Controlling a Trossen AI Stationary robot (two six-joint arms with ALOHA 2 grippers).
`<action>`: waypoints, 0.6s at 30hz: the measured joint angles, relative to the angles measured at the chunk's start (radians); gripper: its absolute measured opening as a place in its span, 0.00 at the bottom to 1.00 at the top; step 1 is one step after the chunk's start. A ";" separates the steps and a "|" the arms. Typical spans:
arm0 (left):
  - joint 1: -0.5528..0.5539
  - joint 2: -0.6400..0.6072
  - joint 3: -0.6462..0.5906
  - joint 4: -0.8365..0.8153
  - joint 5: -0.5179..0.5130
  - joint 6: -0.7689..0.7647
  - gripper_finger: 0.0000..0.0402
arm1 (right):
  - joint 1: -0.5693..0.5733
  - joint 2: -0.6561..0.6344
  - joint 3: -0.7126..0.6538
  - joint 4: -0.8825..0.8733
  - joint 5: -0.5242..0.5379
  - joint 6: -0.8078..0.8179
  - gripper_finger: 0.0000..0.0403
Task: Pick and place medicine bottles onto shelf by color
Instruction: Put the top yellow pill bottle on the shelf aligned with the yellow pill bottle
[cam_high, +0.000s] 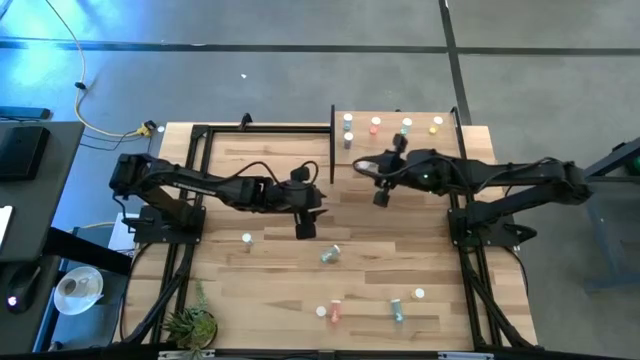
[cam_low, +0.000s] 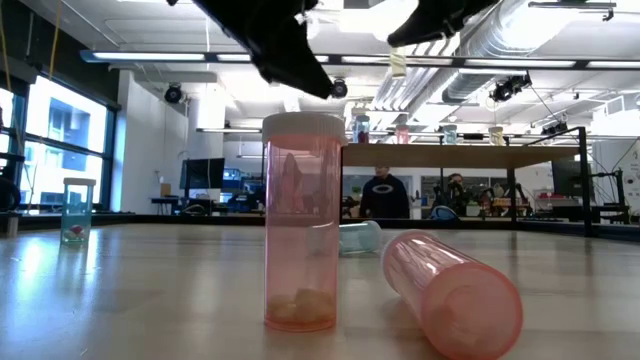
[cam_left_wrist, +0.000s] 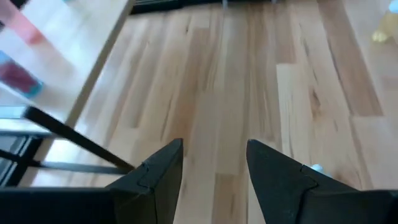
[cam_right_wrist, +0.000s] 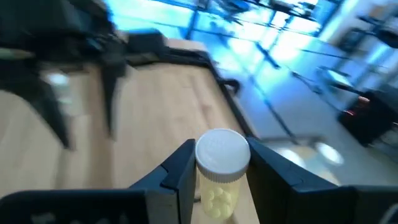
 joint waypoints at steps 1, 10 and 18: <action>0.000 -0.012 -0.002 -0.010 -0.001 0.002 0.41 | -0.003 -0.010 0.000 -0.009 0.023 0.003 0.27; 0.002 -0.045 -0.119 0.077 -0.076 -0.042 0.41 | -0.126 -0.159 -0.204 0.056 0.066 0.089 0.27; 0.006 -0.043 -0.179 0.200 -0.071 -0.080 0.41 | -0.202 -0.345 -0.335 0.110 0.180 0.169 0.27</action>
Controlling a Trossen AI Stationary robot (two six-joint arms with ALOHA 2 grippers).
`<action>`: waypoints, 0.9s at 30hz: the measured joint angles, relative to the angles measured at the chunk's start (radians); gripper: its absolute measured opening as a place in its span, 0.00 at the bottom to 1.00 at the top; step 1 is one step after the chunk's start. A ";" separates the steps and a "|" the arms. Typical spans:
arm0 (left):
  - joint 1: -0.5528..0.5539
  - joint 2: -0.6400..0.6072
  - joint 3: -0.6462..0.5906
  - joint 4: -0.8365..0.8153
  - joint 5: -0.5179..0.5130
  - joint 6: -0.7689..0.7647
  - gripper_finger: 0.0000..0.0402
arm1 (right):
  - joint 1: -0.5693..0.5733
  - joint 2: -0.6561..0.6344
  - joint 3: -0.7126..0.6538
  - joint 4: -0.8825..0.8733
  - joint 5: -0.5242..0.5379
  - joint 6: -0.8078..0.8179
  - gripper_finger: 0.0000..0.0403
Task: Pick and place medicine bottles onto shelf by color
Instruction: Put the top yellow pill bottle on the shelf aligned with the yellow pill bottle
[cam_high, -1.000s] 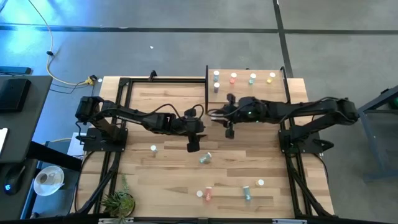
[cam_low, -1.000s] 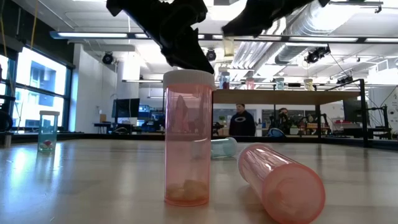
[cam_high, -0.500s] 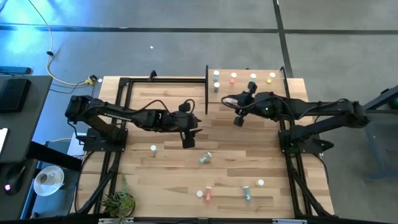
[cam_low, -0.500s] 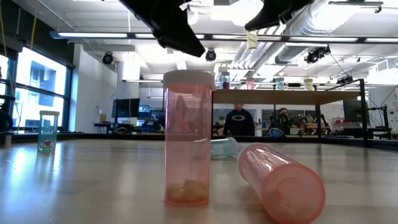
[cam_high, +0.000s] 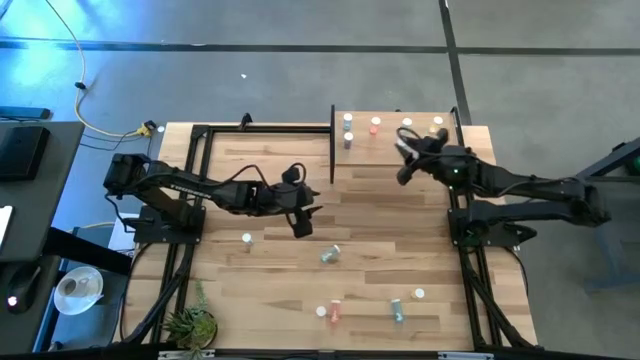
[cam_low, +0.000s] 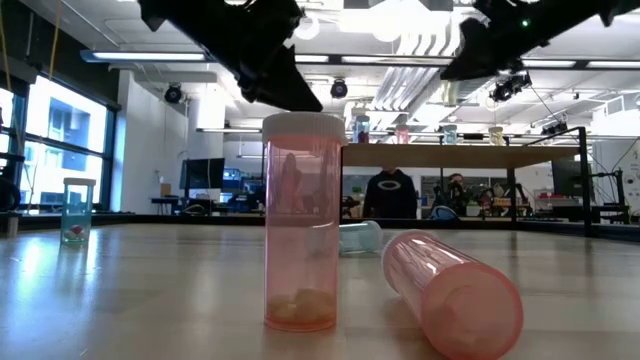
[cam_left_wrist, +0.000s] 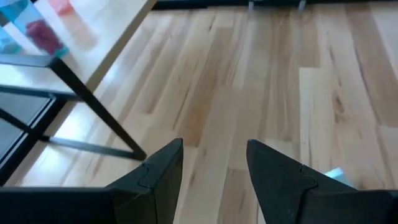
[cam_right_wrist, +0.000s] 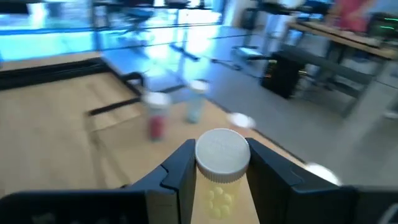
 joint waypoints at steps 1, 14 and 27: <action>0.000 0.000 -0.002 0.010 0.001 0.002 0.41 | -0.006 -0.017 -0.011 -0.003 0.026 0.011 0.27; 0.000 0.000 -0.001 0.022 0.000 0.027 0.41 | -0.030 -0.087 -0.089 -0.119 0.365 0.218 0.27; 0.000 0.001 -0.001 0.022 0.003 0.029 0.41 | -0.033 -0.088 -0.089 -0.326 0.546 0.472 0.27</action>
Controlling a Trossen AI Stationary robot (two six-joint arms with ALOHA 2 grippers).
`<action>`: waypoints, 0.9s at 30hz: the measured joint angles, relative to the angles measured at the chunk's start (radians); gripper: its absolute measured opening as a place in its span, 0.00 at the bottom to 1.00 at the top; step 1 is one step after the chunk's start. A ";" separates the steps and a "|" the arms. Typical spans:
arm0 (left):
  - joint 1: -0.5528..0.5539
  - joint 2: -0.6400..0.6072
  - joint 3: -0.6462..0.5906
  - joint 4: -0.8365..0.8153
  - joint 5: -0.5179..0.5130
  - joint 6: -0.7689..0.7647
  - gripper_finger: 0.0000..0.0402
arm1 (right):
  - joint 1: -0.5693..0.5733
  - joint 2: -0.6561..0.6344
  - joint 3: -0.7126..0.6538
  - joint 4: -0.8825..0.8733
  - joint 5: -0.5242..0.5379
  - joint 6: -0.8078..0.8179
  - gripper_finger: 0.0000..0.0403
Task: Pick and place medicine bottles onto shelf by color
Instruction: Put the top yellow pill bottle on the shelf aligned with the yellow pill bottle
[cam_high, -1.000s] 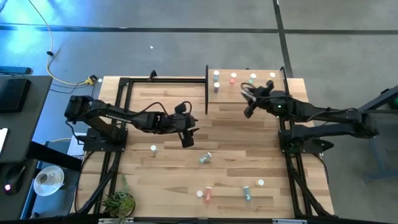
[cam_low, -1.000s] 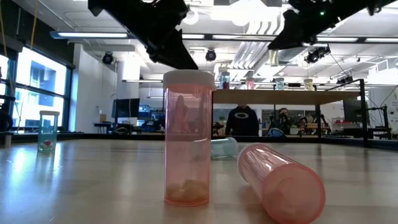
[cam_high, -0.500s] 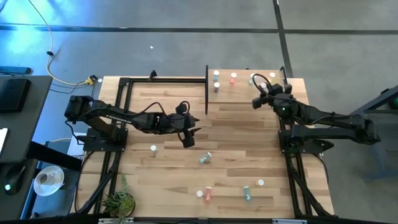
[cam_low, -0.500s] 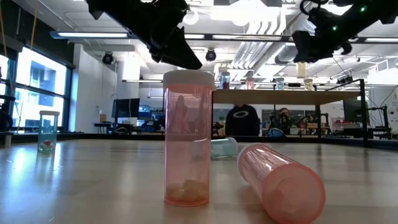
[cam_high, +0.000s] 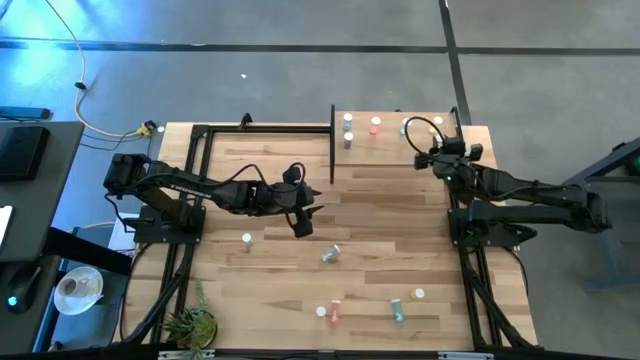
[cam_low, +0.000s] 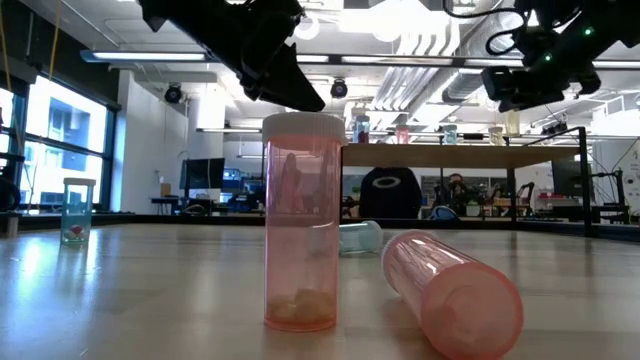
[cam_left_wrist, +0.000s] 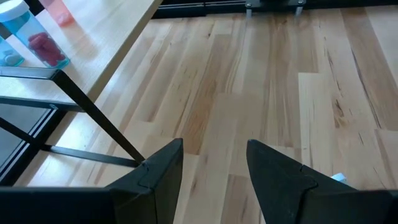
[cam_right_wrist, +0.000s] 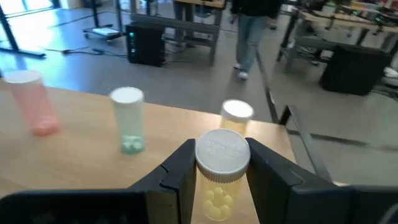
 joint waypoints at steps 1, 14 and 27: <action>0.000 0.000 0.000 0.000 0.000 0.000 0.41 | 0.000 0.000 0.000 -0.019 0.012 0.025 0.27; 0.000 0.000 0.000 0.000 0.000 -0.002 0.41 | 0.000 0.000 0.000 -0.126 0.067 0.224 0.27; 0.000 0.000 0.000 0.000 0.006 -0.019 0.41 | -0.082 0.046 0.000 -0.037 -0.044 0.108 0.27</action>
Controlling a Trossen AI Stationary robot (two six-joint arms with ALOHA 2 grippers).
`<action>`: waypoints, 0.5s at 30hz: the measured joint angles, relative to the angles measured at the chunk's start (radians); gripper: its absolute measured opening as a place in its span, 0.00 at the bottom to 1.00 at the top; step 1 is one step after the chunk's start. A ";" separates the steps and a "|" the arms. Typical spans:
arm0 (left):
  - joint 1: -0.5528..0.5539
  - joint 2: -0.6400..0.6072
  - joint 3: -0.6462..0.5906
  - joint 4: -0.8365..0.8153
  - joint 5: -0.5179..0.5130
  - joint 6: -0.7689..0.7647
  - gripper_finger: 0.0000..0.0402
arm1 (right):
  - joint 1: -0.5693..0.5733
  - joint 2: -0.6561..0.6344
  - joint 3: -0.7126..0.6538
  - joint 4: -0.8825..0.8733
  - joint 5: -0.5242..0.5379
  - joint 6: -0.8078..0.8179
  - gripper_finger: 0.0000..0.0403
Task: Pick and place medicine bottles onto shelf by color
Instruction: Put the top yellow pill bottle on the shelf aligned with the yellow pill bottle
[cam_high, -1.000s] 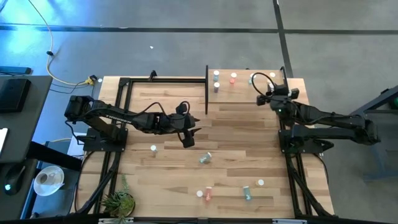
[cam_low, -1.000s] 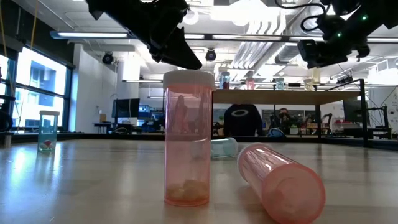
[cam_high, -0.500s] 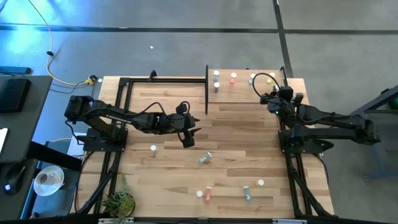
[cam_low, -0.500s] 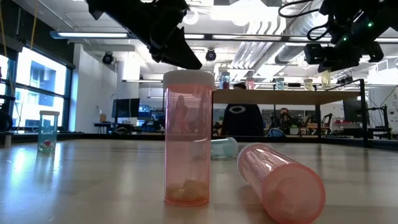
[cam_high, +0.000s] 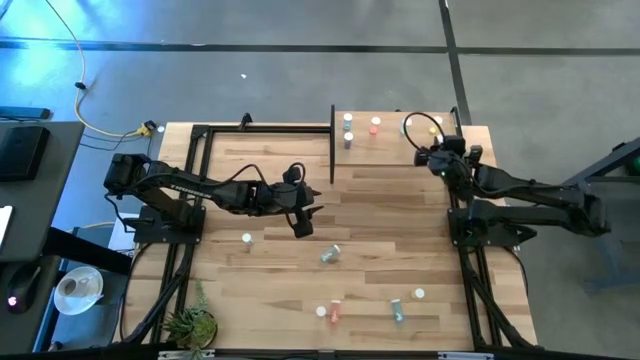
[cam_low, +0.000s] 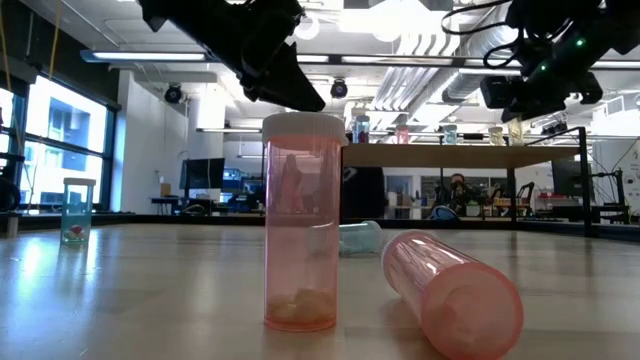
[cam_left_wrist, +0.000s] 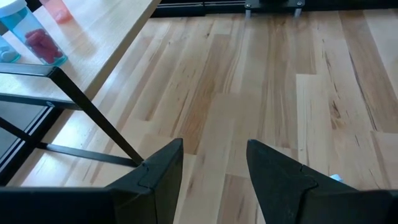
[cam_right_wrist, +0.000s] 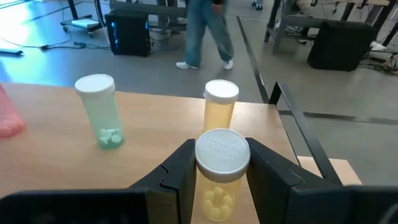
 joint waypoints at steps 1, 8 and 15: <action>0.000 0.000 0.000 0.000 0.001 0.000 0.41 | -0.005 0.000 0.000 -0.001 -0.002 0.000 0.27; 0.000 0.000 0.000 0.000 0.000 0.000 0.41 | -0.061 0.001 0.000 -0.001 -0.083 0.000 0.27; 0.000 0.000 0.000 0.000 0.000 0.000 0.41 | -0.087 0.001 0.000 0.000 -0.106 0.000 0.27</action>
